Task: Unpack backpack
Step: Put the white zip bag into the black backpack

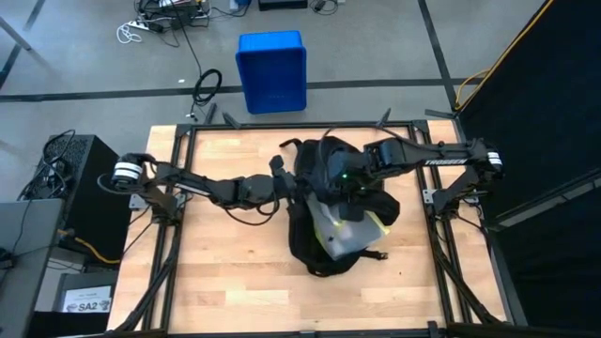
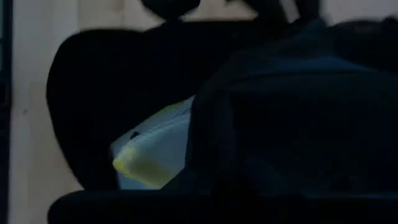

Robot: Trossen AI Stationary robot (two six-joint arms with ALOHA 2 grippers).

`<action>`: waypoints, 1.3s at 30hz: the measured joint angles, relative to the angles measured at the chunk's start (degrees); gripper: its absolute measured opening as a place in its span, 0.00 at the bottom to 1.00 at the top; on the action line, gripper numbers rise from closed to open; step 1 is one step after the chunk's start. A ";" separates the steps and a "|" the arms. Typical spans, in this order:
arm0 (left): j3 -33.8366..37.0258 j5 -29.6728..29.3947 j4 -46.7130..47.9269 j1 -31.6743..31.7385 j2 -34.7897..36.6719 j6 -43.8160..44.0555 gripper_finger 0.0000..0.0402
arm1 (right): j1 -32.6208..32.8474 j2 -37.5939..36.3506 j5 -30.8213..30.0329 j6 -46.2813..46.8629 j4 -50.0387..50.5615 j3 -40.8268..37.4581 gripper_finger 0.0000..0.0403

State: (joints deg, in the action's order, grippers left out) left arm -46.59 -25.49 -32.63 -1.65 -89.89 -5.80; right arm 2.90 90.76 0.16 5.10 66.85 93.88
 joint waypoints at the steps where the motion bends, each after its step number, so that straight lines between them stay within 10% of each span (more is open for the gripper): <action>1: 0.01 -0.04 0.56 -0.34 0.68 0.01 0.06 | 0.00 0.00 0.78 0.02 0.02 -0.65 0.00; 14: -0.02 4.46 2.36 -12.87 9.34 -4.35 0.14 | -2.22 0.04 1.17 -0.90 -2.94 -4.01 0.00; 39: -22.57 11.24 24.06 -19.38 -18.16 -0.74 0.36 | -3.91 0.04 2.16 -5.39 -5.56 -4.06 0.00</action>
State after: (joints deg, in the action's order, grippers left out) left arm -69.16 -14.25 -8.58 -21.02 -108.04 -6.54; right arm -1.02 90.80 2.32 -0.28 61.29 89.82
